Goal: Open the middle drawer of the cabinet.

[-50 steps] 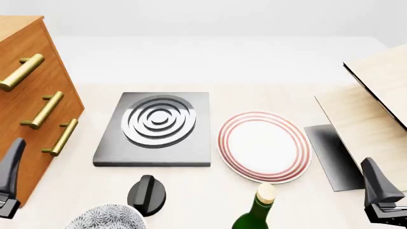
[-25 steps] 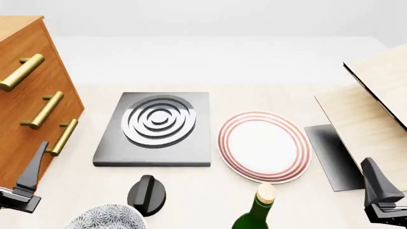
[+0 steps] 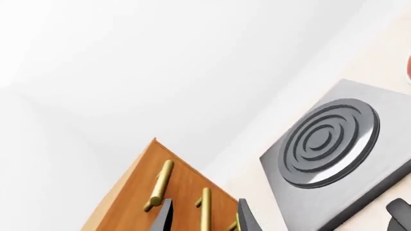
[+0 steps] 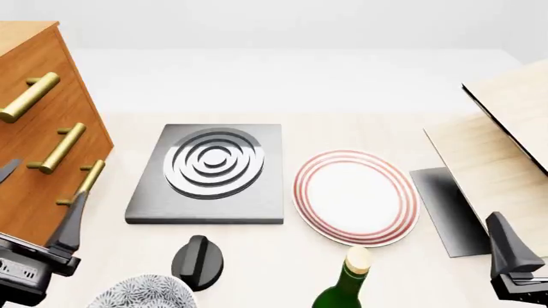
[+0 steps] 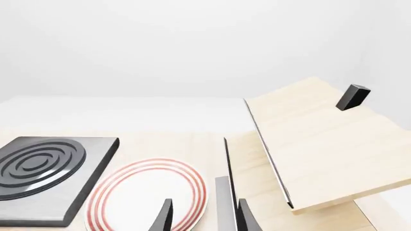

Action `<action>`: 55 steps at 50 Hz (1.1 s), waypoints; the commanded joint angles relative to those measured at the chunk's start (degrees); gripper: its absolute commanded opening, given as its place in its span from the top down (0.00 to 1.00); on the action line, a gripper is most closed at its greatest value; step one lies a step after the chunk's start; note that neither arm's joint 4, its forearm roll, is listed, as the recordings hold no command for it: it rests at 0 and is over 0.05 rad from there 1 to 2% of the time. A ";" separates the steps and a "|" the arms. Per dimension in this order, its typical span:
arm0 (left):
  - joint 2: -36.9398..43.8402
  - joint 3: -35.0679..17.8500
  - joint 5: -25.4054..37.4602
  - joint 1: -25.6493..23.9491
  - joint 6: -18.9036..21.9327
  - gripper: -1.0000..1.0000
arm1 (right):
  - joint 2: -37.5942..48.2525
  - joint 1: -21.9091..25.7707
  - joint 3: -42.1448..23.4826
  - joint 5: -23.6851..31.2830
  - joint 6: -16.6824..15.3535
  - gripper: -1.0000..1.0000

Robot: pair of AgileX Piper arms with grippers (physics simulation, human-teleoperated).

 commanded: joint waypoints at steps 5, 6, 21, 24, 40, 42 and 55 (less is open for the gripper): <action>12.91 1.84 -12.26 1.09 3.22 0.00 | -0.18 0.04 0.01 0.02 0.13 0.00; 13.87 1.84 -13.17 1.14 3.58 0.00 | -0.18 0.04 0.01 0.02 0.12 0.00; 31.46 1.85 -29.82 3.32 7.72 0.00 | -0.18 0.04 0.01 0.02 0.11 0.00; 33.18 1.85 -31.42 3.49 7.90 0.00 | -0.17 0.04 0.01 0.02 0.12 0.00; 48.34 1.85 -44.49 5.77 9.88 0.00 | -0.16 0.03 0.01 0.02 0.13 0.00; 48.72 1.85 -44.57 6.22 10.00 0.00 | -0.16 0.04 0.01 0.02 0.12 0.00; 49.21 1.82 -44.67 9.40 11.06 0.00 | -0.16 0.05 0.01 0.02 0.12 0.00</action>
